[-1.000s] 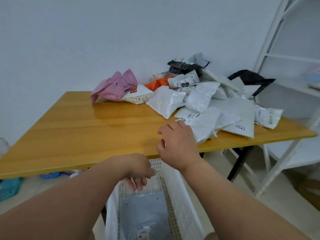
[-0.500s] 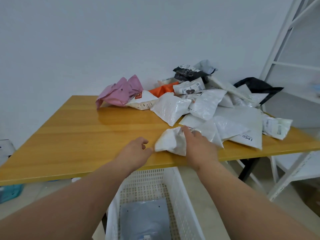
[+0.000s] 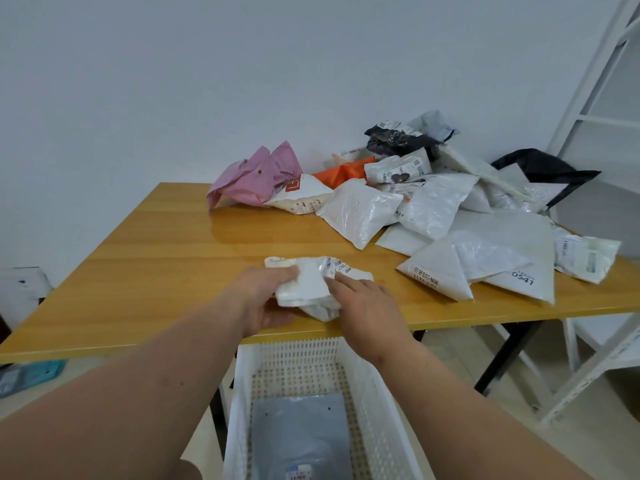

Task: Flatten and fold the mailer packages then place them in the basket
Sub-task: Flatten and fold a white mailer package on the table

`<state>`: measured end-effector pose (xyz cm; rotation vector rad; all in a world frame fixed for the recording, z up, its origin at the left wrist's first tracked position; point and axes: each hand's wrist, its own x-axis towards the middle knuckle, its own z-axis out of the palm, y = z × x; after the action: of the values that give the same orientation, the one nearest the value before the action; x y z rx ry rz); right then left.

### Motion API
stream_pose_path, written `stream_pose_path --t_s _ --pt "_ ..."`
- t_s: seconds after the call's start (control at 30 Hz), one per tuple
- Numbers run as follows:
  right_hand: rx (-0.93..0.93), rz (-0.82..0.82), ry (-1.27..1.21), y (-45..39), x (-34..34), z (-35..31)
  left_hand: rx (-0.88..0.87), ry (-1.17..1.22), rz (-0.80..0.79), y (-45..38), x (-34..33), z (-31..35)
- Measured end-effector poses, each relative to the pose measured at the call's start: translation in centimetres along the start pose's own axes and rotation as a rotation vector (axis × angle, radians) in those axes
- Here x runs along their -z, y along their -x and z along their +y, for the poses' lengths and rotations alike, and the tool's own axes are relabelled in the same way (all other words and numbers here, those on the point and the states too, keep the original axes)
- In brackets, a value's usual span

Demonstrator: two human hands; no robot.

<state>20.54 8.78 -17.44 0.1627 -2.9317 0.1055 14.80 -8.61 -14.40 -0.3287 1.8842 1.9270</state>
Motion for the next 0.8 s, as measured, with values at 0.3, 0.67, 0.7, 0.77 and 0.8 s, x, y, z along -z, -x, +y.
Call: stream_pose_path --t_s 0.3,0.67,0.7,0.77,0.8 --pt "0.004 -0.105 -0.108 -0.1 -0.9 1.3 -0.207 -0.166 0.221 -2.6 3.1 -0.5" --pt "-0.229 0.235 -0.518 -3.2 1.8 -0.6 -0.324 -0.281 0.017 -2.0 3.9 0.2" --pt "-0.258 0.202 -0.477 -3.6 1.9 -0.7 -0.320 -0.313 -0.039 -1.9 4.0 0.4" --pt "-0.281 0.044 -0.485 -4.1 2.2 -1.0 -0.317 -0.378 -0.137 -1.8 4.1 0.7" --pt "-0.286 -0.029 -0.558 -4.3 2.2 -1.2 -0.317 -0.417 -0.173 -1.7 4.1 0.8"
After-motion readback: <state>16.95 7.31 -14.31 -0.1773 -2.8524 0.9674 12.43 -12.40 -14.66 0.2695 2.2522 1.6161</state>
